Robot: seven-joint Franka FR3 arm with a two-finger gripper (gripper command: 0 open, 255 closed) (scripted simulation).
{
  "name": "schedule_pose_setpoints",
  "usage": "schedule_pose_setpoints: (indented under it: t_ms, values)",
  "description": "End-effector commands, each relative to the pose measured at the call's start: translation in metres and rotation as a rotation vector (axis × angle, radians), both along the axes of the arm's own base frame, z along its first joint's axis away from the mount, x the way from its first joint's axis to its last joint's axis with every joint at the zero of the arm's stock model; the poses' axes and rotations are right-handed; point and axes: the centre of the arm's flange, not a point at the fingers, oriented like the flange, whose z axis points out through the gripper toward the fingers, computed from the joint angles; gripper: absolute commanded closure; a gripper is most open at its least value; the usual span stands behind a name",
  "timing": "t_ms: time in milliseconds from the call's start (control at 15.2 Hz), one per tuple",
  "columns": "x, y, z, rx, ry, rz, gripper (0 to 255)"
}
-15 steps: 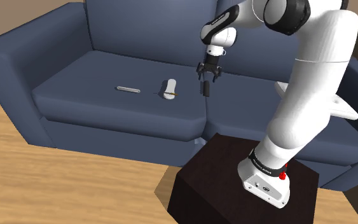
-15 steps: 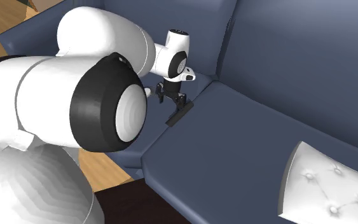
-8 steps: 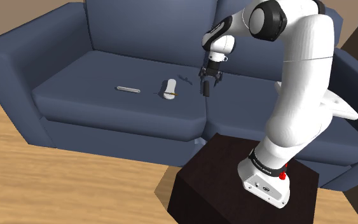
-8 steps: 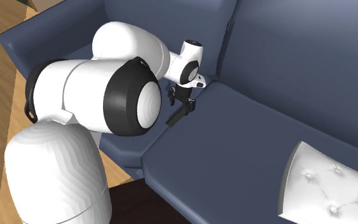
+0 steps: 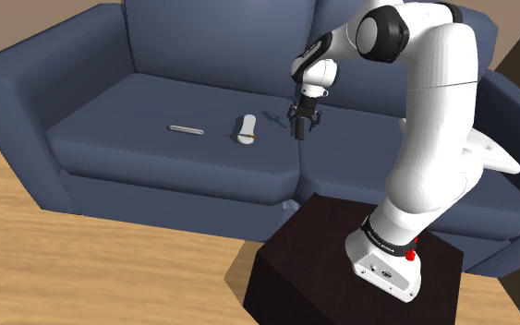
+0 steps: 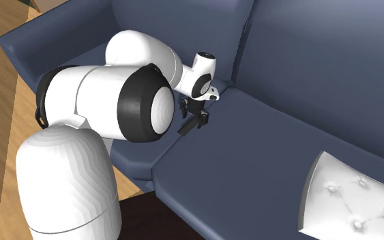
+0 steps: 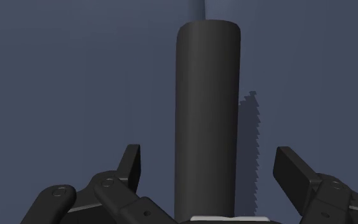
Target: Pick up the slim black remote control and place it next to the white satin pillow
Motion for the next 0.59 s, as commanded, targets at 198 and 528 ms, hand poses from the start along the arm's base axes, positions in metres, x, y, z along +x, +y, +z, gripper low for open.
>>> schedule_pose_setpoints:
  t_ms: [198, 528]
  values:
    - [-0.0003, 0.0003, -0.0008, 0.0, 0.0, 0.0, 0]
    - [-0.0003, 0.0007, 0.0002, 0.0, 0.0, 0.0, 255]
